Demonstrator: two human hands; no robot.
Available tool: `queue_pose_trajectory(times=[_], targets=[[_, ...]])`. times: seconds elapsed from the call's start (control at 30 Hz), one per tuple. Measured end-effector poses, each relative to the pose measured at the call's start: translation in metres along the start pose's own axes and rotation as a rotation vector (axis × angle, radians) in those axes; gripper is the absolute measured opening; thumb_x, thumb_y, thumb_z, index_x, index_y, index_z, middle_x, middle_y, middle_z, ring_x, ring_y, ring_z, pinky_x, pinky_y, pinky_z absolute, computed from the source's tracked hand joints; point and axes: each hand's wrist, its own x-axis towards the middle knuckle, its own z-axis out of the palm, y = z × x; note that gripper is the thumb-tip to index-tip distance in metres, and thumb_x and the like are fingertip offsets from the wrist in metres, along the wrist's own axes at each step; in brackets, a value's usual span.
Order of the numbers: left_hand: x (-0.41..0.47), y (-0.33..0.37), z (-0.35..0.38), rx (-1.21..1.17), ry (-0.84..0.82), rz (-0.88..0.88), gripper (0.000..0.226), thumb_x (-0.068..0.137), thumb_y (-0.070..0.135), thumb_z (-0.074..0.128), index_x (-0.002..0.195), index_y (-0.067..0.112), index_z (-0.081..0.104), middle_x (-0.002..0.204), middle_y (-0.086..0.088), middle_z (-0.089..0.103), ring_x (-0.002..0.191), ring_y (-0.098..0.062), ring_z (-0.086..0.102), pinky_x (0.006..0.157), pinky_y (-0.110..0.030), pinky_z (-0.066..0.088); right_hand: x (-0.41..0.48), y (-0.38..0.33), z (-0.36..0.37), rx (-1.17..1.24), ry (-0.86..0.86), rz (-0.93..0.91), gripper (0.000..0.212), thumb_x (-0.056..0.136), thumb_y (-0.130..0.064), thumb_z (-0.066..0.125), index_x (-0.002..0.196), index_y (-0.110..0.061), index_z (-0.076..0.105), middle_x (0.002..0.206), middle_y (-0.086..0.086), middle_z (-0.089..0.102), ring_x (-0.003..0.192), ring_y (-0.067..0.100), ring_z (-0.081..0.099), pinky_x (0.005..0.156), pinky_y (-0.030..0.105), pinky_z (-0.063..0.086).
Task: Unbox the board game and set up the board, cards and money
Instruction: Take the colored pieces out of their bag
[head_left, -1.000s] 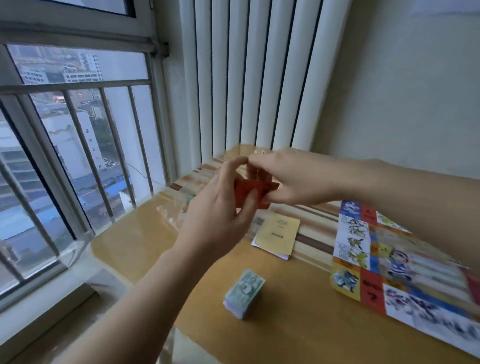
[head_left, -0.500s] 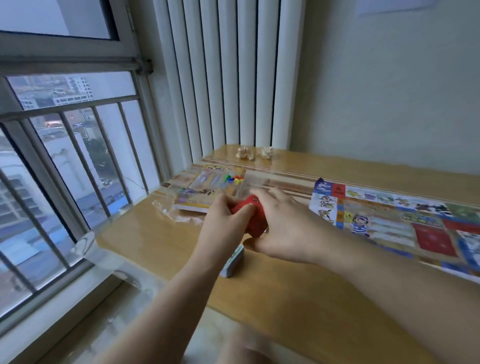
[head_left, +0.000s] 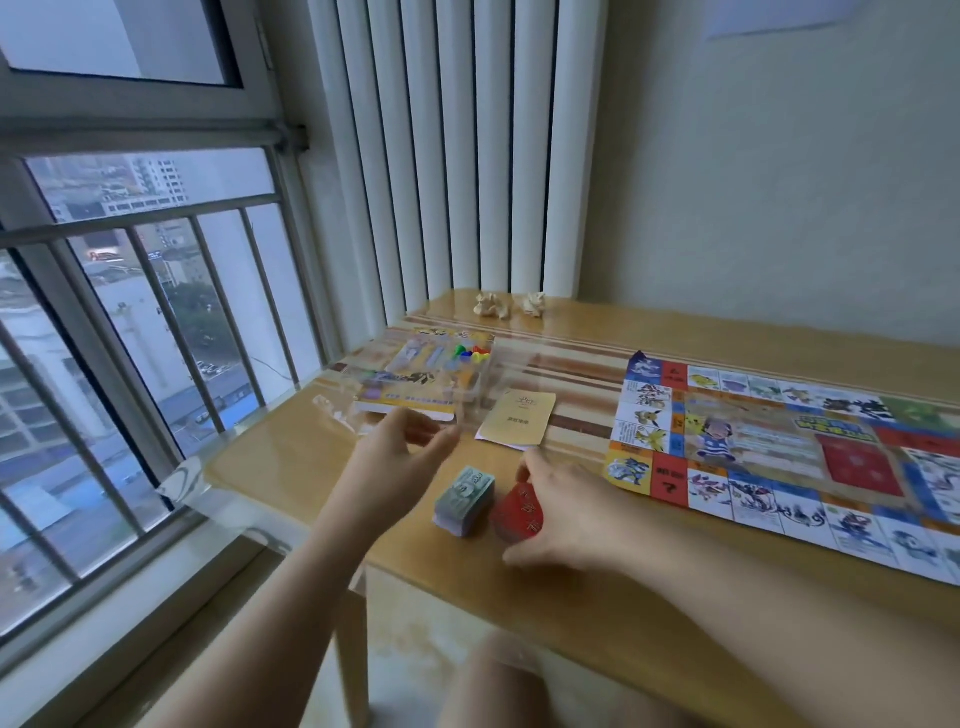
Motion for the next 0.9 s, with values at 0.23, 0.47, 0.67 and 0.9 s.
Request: queue_pose_trajectory(times=[0.23,0.47,0.67,0.9], targets=[[0.005,-0.034,0.01,0.082,-0.037,-0.078,0.019,0.092,0.036,0.057,0.103,0.021,0.059,0.095,0.005,0.061,0.09,-0.014,0.062,0.079,-0.028,0.049,0.0,0.001,0.012,-0.014,-0.028,-0.018,0.063,0.079,-0.05,0.068,0.123,-0.021,0.033,0.121,0.002,0.045,0.112,0.019,0.042,0.093,0.032,0.038],[0.013,-0.039,0.014,0.061,-0.027,-0.07,0.016,0.092,0.035,0.057,0.103,0.022,0.058,0.093,0.009,0.059,0.09,-0.013,0.062,0.078,-0.026,0.047,-0.005,0.01,0.016,-0.07,-0.057,-0.052,0.063,0.074,-0.068,0.06,0.115,-0.025,0.037,0.119,-0.009,0.039,0.115,0.014,0.034,0.096,0.03,0.031],[0.026,-0.042,0.002,0.039,0.042,-0.03,0.013,0.092,0.032,0.057,0.101,0.023,0.059,0.091,0.009,0.061,0.086,-0.011,0.061,0.069,-0.02,0.043,0.015,0.003,-0.013,-0.065,0.023,-0.101,0.064,0.077,-0.072,0.049,0.122,-0.028,0.038,0.135,-0.008,0.036,0.127,0.014,0.029,0.1,0.032,0.027],[0.075,-0.046,-0.042,0.057,0.229,-0.009,0.011,0.093,0.024,0.057,0.099,0.017,0.063,0.09,0.004,0.062,0.083,-0.012,0.058,0.061,-0.018,0.037,0.102,-0.032,-0.072,-0.031,0.107,-0.23,0.03,0.089,-0.047,0.058,0.108,-0.023,0.057,0.108,-0.008,0.059,0.099,0.01,0.055,0.081,0.027,0.047]])
